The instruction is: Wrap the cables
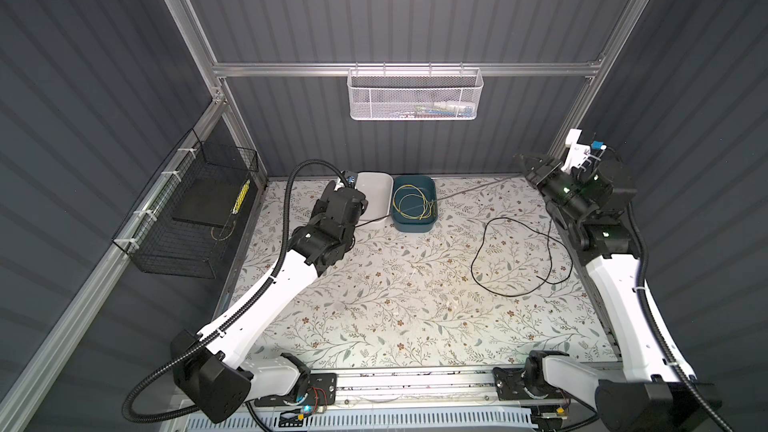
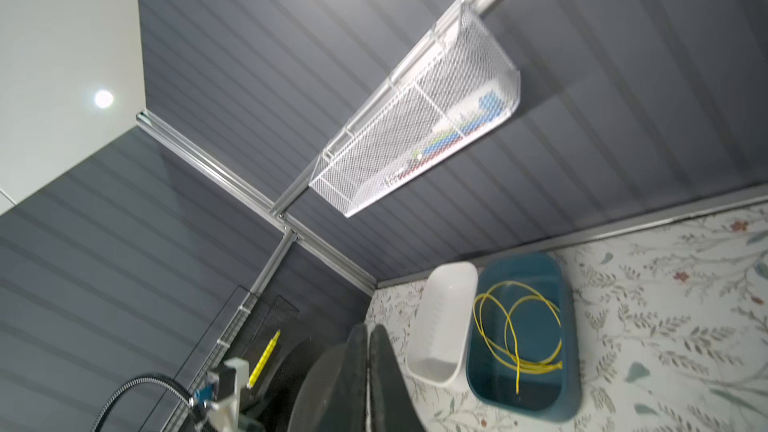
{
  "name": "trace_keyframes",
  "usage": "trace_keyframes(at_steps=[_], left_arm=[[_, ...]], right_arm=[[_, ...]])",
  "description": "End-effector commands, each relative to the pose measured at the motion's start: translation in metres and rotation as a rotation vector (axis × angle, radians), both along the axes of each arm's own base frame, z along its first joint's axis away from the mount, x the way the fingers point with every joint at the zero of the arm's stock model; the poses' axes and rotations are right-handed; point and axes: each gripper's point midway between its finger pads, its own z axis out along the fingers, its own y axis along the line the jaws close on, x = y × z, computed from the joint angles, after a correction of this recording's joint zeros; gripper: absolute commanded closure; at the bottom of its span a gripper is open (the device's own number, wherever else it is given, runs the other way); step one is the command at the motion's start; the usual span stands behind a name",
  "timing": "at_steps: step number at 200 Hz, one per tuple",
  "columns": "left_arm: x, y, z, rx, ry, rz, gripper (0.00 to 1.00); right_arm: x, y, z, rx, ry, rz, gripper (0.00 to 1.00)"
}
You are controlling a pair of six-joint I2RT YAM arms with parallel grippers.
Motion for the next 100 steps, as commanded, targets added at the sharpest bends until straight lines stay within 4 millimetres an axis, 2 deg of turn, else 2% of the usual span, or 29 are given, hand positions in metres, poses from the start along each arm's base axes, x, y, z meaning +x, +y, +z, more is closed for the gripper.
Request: trace_keyframes(at_steps=[1, 31, 61, 78, 100], left_arm=[[-0.014, 0.016, -0.016, 0.039, 0.082, 0.031, 1.00], [-0.024, 0.022, -0.018, 0.041, 0.110, 0.039, 1.00], [-0.033, 0.031, -0.024, 0.063, 0.125, 0.062, 1.00], [-0.037, 0.037, -0.023, 0.071, 0.121, 0.082, 1.00], [-0.043, 0.039, -0.019, 0.047, 0.113, 0.076, 1.00]], right_arm=[[0.004, -0.024, 0.042, 0.070, -0.106, -0.047, 0.90], [0.019, -0.061, 0.040, 0.100, -0.066, -0.115, 0.90], [0.036, -0.098, 0.029, 0.121, -0.012, -0.157, 0.89], [0.048, -0.117, 0.016, 0.143, 0.023, -0.185, 0.88], [0.063, -0.132, -0.003, 0.147, 0.066, -0.209, 0.87]])
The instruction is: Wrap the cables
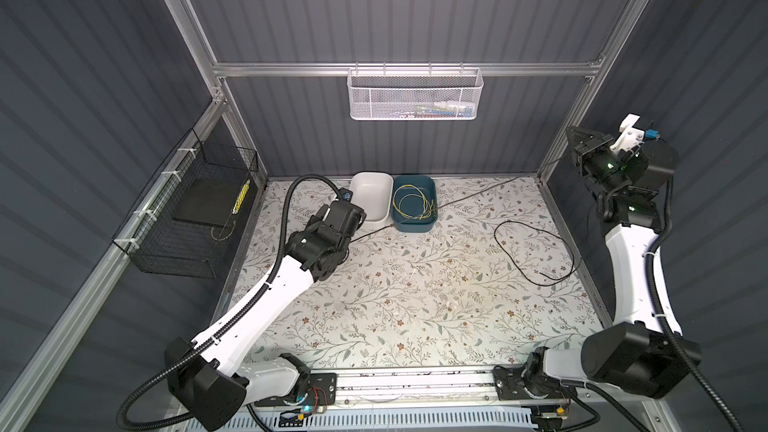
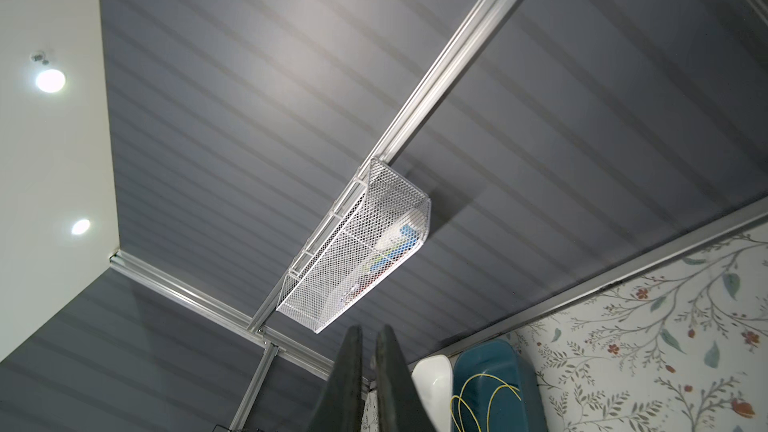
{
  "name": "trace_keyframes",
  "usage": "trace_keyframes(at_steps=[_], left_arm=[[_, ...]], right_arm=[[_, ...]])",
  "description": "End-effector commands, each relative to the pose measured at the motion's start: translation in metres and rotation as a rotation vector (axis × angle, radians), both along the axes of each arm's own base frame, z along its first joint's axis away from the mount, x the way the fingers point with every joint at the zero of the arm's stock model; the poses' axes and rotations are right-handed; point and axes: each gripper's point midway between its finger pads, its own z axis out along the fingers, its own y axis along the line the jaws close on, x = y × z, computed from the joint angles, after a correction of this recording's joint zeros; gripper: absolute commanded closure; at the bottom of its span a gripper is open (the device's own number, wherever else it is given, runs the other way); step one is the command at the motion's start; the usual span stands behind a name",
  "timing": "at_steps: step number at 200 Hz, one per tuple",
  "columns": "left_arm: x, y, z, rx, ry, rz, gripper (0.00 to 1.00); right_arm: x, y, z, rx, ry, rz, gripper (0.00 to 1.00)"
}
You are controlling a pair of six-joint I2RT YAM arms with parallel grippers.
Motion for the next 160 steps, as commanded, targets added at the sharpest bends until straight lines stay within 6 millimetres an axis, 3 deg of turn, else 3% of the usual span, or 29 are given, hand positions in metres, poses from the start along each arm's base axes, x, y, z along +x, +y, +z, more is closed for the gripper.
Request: trace_keyframes(at_steps=[1, 22, 45, 77, 115, 126, 146, 151, 160], left_arm=[[-0.009, 0.016, 0.015, -0.013, -0.046, 0.050, 1.00], [-0.014, 0.015, 0.020, -0.013, -0.020, 0.027, 1.00], [-0.019, 0.002, 0.023, -0.045, 0.039, -0.062, 1.00], [-0.035, -0.026, 0.033, -0.124, 0.118, -0.266, 1.00], [-0.069, -0.038, 0.029, -0.145, 0.213, -0.457, 1.00], [-0.079, -0.042, 0.038, -0.174, 0.192, -0.519, 1.00], [-0.094, -0.042, 0.040, -0.185, 0.204, -0.570, 1.00], [-0.096, -0.041, 0.056, -0.196, 0.169, -0.581, 1.00], [-0.101, -0.043, 0.060, -0.217, 0.177, -0.601, 1.00]], right_arm=[[0.010, -0.008, -0.005, 0.006, 0.010, 0.010, 0.87], [0.027, -0.016, -0.024, 0.007, 0.057, 0.003, 0.87], [0.046, -0.021, -0.037, 0.034, 0.099, 0.000, 1.00], [0.071, -0.006, -0.051, -0.003, 0.150, -0.016, 1.00], [0.100, -0.004, -0.101, 0.025, 0.238, -0.093, 1.00], [0.105, -0.003, -0.113, 0.000, 0.252, -0.122, 1.00], [0.118, -0.018, -0.141, 0.028, 0.292, -0.201, 1.00], [0.121, -0.021, -0.148, 0.025, 0.306, -0.214, 1.00], [0.126, -0.027, -0.161, 0.020, 0.333, -0.238, 1.00]])
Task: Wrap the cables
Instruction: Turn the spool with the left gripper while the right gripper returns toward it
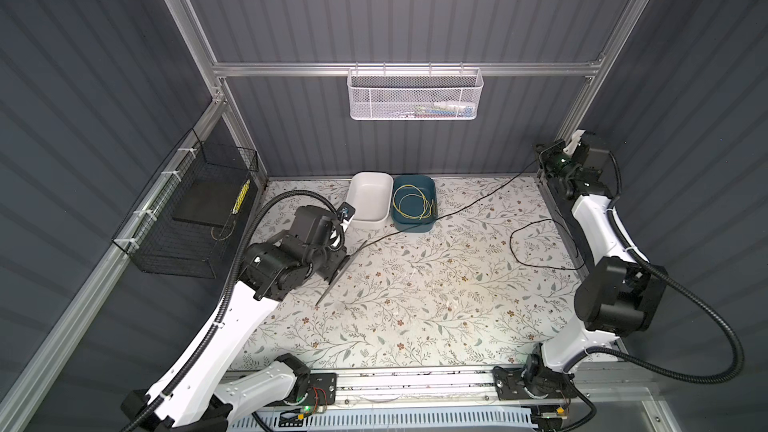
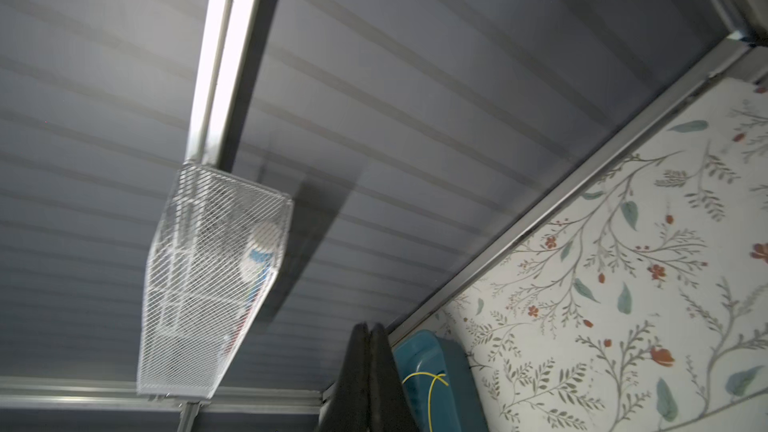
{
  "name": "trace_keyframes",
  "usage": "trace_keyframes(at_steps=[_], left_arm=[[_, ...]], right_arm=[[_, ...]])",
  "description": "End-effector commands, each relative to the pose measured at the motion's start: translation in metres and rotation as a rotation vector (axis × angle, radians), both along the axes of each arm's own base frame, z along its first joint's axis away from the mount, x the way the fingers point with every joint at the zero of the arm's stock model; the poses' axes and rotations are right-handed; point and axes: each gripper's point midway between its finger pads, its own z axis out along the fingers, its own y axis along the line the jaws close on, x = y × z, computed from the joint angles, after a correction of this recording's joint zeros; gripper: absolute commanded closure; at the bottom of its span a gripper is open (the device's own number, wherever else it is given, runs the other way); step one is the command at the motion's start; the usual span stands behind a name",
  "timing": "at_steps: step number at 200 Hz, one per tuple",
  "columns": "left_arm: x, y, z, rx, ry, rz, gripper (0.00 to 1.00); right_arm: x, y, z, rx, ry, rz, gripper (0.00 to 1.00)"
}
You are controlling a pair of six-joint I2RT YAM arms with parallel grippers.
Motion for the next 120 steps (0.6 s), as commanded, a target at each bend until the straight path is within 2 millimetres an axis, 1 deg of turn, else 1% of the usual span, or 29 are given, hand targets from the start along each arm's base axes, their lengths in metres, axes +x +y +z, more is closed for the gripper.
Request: trace_keyframes(at_steps=[1, 21, 38, 43, 45, 46, 49, 50, 53, 54, 57, 58, 62, 67, 78, 79, 83, 102, 105, 106, 109, 120], left_arm=[[-0.020, -0.009, 0.032, -0.071, -0.030, -0.117, 1.00], [-0.027, -0.018, 0.057, -0.150, -0.063, -0.164, 1.00], [-0.026, -0.026, 0.092, -0.231, -0.123, -0.182, 1.00], [-0.024, -0.028, 0.103, -0.254, -0.143, -0.179, 1.00], [-0.022, -0.029, 0.104, -0.259, -0.143, -0.177, 1.00], [-0.022, -0.029, 0.110, -0.268, -0.155, -0.176, 1.00], [-0.022, -0.031, 0.113, -0.278, -0.157, -0.182, 1.00], [-0.022, -0.031, 0.118, -0.285, -0.168, -0.182, 1.00], [-0.021, -0.034, 0.121, -0.297, -0.172, -0.188, 1.00], [-0.021, -0.034, 0.126, -0.304, -0.182, -0.188, 1.00], [-0.019, -0.036, 0.129, -0.315, -0.188, -0.190, 1.00], [-0.019, -0.036, 0.135, -0.323, -0.200, -0.189, 1.00], [-0.017, -0.039, 0.140, -0.341, -0.209, -0.190, 1.00], [-0.017, -0.043, 0.152, -0.374, -0.227, -0.207, 1.00], [-0.018, -0.053, 0.167, -0.425, -0.234, -0.242, 1.00], [-0.017, -0.054, 0.172, -0.437, -0.247, -0.246, 1.00], [-0.015, -0.058, 0.180, -0.465, -0.261, -0.253, 1.00], [-0.010, -0.073, 0.202, -0.564, -0.261, -0.270, 1.00], [-0.009, -0.076, 0.205, -0.585, -0.261, -0.272, 1.00], [-0.009, -0.076, 0.207, -0.592, -0.262, -0.274, 1.00], [-0.008, -0.079, 0.210, -0.612, -0.264, -0.276, 1.00], [-0.003, -0.082, 0.223, -0.686, -0.281, -0.253, 1.00]], right_arm=[[0.014, -0.026, -0.029, -0.034, 0.041, -0.122, 1.00], [0.021, -0.035, -0.062, -0.049, 0.113, -0.153, 1.00], [0.020, -0.036, -0.089, -0.072, 0.171, -0.152, 1.00], [0.017, -0.035, -0.098, -0.078, 0.193, -0.148, 1.00], [0.016, -0.034, -0.102, -0.081, 0.202, -0.147, 1.00], [0.016, -0.034, -0.103, -0.083, 0.204, -0.147, 1.00], [0.014, -0.033, -0.109, -0.089, 0.216, -0.144, 1.00], [0.013, -0.032, -0.110, -0.090, 0.219, -0.142, 1.00], [0.011, -0.030, -0.116, -0.093, 0.231, -0.139, 1.00], [0.010, -0.029, -0.117, -0.094, 0.234, -0.138, 1.00], [0.007, -0.026, -0.123, -0.098, 0.245, -0.132, 1.00], [0.006, -0.026, -0.124, -0.099, 0.248, -0.133, 1.00], [0.001, -0.023, -0.131, -0.103, 0.261, -0.129, 1.00], [-0.004, -0.017, -0.139, -0.110, 0.276, -0.122, 1.00], [-0.015, -0.004, -0.151, -0.132, 0.301, -0.098, 1.00], [-0.016, -0.003, -0.152, -0.135, 0.302, -0.095, 1.00], [-0.020, 0.003, -0.156, -0.147, 0.313, -0.084, 1.00], [-0.042, 0.033, -0.173, -0.204, 0.338, -0.027, 1.00], [-0.044, 0.037, -0.172, -0.215, 0.334, -0.023, 1.00], [-0.047, 0.040, -0.176, -0.217, 0.342, -0.016, 1.00], [-0.050, 0.044, -0.177, -0.227, 0.341, -0.010, 1.00], [-0.064, 0.062, -0.185, -0.254, 0.350, 0.020, 1.00]])
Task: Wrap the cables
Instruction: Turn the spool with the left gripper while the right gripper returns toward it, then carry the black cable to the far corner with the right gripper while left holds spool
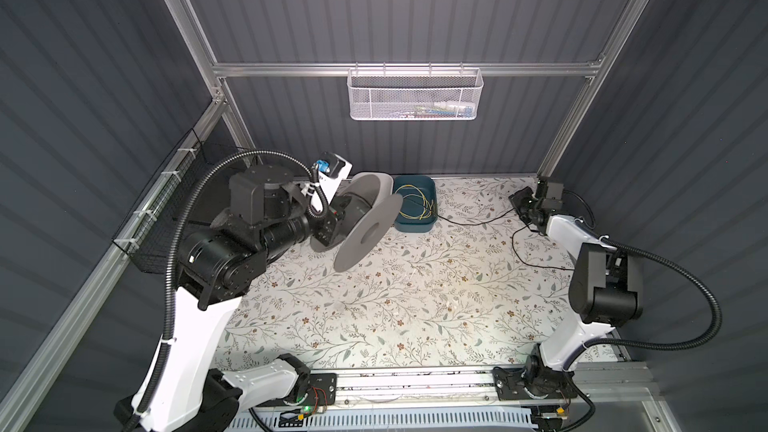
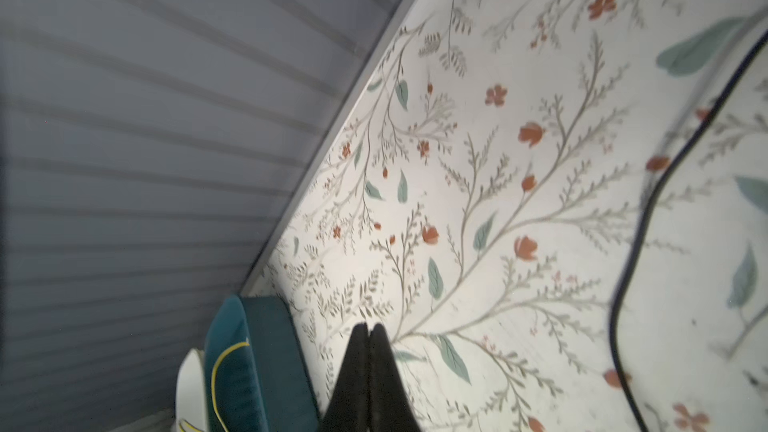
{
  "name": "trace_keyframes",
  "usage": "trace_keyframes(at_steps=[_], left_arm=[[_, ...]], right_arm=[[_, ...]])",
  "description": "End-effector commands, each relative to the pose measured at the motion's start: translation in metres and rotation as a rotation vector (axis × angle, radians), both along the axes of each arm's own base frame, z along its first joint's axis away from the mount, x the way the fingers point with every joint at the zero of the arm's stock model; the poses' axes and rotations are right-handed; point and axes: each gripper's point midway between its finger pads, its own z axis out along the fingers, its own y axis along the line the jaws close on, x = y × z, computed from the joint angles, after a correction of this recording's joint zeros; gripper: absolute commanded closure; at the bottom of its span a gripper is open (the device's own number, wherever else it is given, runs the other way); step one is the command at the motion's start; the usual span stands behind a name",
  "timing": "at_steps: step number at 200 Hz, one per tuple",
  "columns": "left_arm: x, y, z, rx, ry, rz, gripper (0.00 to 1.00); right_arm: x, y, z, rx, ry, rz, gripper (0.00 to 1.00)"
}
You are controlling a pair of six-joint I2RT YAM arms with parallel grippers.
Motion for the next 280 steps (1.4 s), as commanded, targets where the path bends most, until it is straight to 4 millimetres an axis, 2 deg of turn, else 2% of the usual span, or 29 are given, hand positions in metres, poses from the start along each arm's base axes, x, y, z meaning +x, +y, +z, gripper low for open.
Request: trace_keyframes(at_steps=[1, 29, 56, 78, 98, 114, 132, 147, 154, 159, 173, 223, 243, 280], left_arm=[[0.004, -0.018, 0.046, -0.228, -0.037, -0.037, 1.00], [0.010, -0.024, 0.075, -0.381, -0.046, -0.028, 1.00], [0.022, -0.014, 0.095, -0.480, -0.042, 0.071, 1.00], [0.047, 0.010, 0.094, -0.543, -0.044, 0.276, 1.00], [0.074, 0.033, 0.081, -0.556, -0.070, 0.488, 1.00], [0.091, 0.043, 0.074, -0.566, -0.107, 0.595, 1.00], [0.107, 0.059, 0.065, -0.557, -0.160, 0.738, 1.00], [0.121, 0.071, 0.051, -0.497, -0.188, 0.863, 1.00], [0.127, 0.075, 0.044, -0.452, -0.204, 0.911, 1.00], [0.132, 0.077, 0.038, -0.413, -0.213, 0.945, 1.00], [0.143, 0.080, 0.020, -0.301, -0.231, 1.013, 1.00], [0.161, 0.083, -0.039, 0.026, -0.239, 1.070, 1.00], [0.163, 0.085, -0.060, 0.128, -0.226, 1.076, 1.00], [0.163, 0.075, -0.101, 0.240, -0.145, 0.971, 1.00]], right_arm=[[-0.018, 0.032, 0.008, -0.099, -0.044, 0.077, 1.00], [-0.050, 0.072, -0.008, -0.116, -0.010, 0.155, 1.00], [-0.082, 0.111, -0.020, -0.156, 0.012, 0.251, 1.00], [-0.109, 0.143, -0.022, -0.206, 0.015, 0.331, 1.00], [-0.131, 0.166, -0.007, -0.238, -0.024, 0.379, 1.00], [-0.145, 0.185, 0.016, -0.245, -0.071, 0.425, 1.00], [-0.161, 0.203, 0.052, -0.265, -0.139, 0.473, 1.00], [-0.176, 0.218, 0.085, -0.267, -0.209, 0.517, 1.00], [-0.182, 0.224, 0.095, -0.274, -0.224, 0.543, 1.00], [-0.189, 0.226, 0.114, -0.268, -0.268, 0.551, 1.00], [-0.202, 0.233, 0.143, -0.277, -0.323, 0.590, 1.00], [-0.228, 0.222, 0.244, -0.280, -0.501, 0.619, 1.00], [-0.235, 0.220, 0.276, -0.281, -0.559, 0.636, 1.00], [-0.243, 0.222, 0.297, -0.293, -0.578, 0.680, 1.00]])
